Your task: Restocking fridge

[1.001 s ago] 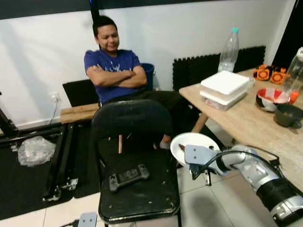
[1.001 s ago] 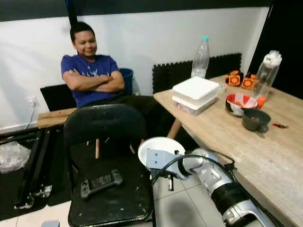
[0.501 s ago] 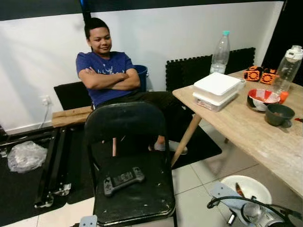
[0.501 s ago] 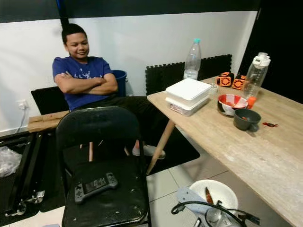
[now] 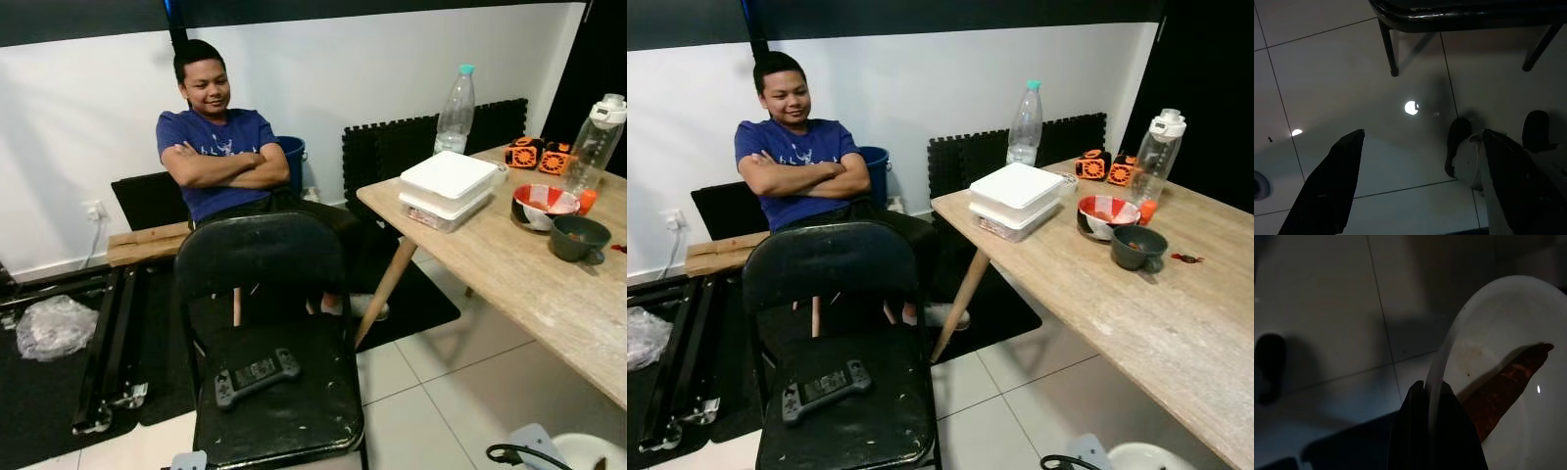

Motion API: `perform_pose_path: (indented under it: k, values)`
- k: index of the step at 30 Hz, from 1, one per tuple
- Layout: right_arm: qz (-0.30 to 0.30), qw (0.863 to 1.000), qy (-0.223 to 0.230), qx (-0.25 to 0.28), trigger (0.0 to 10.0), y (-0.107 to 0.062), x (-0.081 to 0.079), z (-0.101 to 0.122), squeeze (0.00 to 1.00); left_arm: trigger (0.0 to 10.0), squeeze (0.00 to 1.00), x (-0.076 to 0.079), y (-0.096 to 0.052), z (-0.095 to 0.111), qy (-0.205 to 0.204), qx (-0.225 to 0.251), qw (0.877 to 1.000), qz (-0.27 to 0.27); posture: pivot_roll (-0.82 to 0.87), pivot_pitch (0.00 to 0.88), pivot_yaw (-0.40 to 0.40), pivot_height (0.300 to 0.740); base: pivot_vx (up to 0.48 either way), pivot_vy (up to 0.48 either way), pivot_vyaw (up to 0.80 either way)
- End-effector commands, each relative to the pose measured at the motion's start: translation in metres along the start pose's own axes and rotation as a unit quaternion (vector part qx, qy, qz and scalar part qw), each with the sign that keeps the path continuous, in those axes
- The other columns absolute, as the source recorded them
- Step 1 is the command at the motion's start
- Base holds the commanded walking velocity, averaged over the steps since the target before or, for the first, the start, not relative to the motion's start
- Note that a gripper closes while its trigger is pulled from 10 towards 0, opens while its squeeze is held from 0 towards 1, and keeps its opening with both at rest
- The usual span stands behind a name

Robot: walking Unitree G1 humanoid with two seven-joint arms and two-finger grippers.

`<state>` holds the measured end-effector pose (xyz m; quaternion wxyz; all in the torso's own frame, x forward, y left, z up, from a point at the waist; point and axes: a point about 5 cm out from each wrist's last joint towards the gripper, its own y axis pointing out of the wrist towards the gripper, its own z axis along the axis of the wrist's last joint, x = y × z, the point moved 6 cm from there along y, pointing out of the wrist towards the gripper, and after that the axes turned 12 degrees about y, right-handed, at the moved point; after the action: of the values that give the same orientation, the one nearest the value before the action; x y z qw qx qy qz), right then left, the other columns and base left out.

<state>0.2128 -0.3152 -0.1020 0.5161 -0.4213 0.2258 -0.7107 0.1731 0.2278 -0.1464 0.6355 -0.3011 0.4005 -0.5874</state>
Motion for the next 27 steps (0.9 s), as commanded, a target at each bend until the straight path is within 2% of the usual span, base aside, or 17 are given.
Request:
perform_pose_path:
  k: [1,3,8,10,14,27]
  values:
    - [0.002,0.998,0.062,0.007,10.0,0.0,-0.007,0.001,0.0,10.0,0.0,0.003,0.0,-0.006,-0.004,-0.013,1.0,0.0,-0.06,0.0,0.023,0.74,0.0,0.0,0.0]
    - [0.004,0.996,0.09,0.006,10.0,-0.001,-0.01,-0.001,0.0,10.0,0.0,0.002,0.0,-0.006,-0.007,-0.014,1.0,0.001,-0.06,0.0,0.022,0.74,0.0,0.0,0.0]
    - [0.008,0.995,0.102,0.004,10.0,-0.001,-0.014,-0.001,0.0,10.0,0.0,0.002,0.0,-0.005,-0.017,-0.015,1.0,0.002,-0.06,0.0,0.021,0.74,-0.057,0.0,0.0]
    - [0.01,0.995,0.101,0.003,10.0,-0.001,-0.016,-0.002,0.0,10.0,0.0,0.002,0.0,-0.005,-0.018,-0.015,1.0,0.002,-0.06,0.0,0.02,0.74,-0.285,0.0,0.0]
    - [0.023,0.998,0.061,0.001,10.0,-0.001,-0.022,-0.003,0.0,10.0,0.0,0.003,0.0,-0.003,-0.014,-0.015,1.0,-0.001,-0.06,0.0,0.024,0.74,-0.274,0.0,0.0]
    - [0.042,0.998,0.042,-0.007,10.0,-0.002,-0.03,-0.008,0.0,10.0,0.0,0.004,0.001,0.0,-0.022,-0.015,1.0,-0.001,-0.07,0.0,0.019,0.74,-0.26,0.0,0.0]
